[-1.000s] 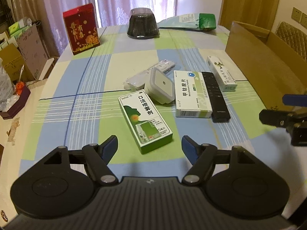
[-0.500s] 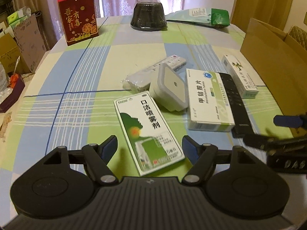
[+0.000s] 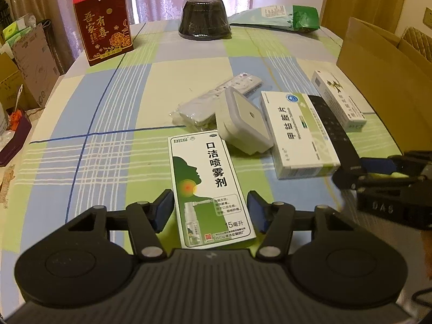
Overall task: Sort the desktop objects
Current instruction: 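Grasp the black remote with the right tool while the left tool grasps the green spray box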
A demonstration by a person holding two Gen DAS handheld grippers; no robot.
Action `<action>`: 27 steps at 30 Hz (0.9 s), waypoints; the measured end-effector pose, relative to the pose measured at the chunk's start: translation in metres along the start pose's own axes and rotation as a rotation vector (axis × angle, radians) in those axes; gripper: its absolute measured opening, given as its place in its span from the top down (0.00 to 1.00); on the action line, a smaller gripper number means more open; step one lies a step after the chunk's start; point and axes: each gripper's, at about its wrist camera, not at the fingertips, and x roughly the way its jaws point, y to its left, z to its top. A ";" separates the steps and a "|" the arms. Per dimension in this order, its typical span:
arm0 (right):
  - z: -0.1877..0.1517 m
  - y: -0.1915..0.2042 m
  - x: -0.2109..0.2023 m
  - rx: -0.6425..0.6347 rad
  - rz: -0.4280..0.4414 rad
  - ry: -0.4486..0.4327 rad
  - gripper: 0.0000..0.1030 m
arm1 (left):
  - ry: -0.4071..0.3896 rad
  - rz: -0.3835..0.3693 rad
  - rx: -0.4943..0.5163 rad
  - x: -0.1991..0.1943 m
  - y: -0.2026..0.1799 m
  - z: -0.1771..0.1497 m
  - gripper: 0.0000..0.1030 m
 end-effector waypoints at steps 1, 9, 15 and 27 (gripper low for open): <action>-0.002 -0.003 -0.003 0.004 0.001 0.009 0.61 | 0.003 -0.003 0.003 -0.003 -0.001 -0.003 0.47; -0.050 -0.021 -0.058 -0.027 -0.004 0.101 0.62 | 0.035 -0.032 0.017 -0.040 -0.015 -0.045 0.47; -0.069 -0.022 -0.077 -0.035 0.005 0.078 0.31 | 0.059 -0.021 0.021 -0.056 -0.022 -0.069 0.45; -0.048 -0.025 -0.047 -0.033 -0.015 0.005 0.26 | 0.074 0.007 -0.009 -0.035 -0.019 -0.051 0.50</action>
